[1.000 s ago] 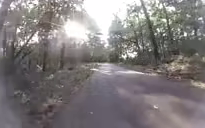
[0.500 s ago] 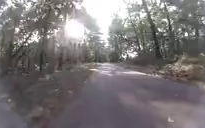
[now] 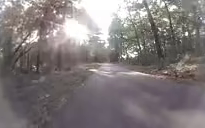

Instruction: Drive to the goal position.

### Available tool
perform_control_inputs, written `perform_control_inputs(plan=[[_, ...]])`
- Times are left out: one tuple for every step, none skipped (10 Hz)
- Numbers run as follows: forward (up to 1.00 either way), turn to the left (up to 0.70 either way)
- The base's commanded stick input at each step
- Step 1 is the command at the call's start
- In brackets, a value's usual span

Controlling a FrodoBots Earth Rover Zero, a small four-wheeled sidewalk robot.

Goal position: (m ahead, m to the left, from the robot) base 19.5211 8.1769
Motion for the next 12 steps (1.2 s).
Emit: perform_control_inputs(plan=[[0.7, -0.01], [0.7, -0.01], [0.7, -0.01], [0.7, -0.01], [0.7, -0.01], [0.7, -0.01], [0.7, -0.01], [0.7, -0.01], [0.7, -0.01], [0.7, -0.01], [0.7, -0.01], [0.7, -0.01]])
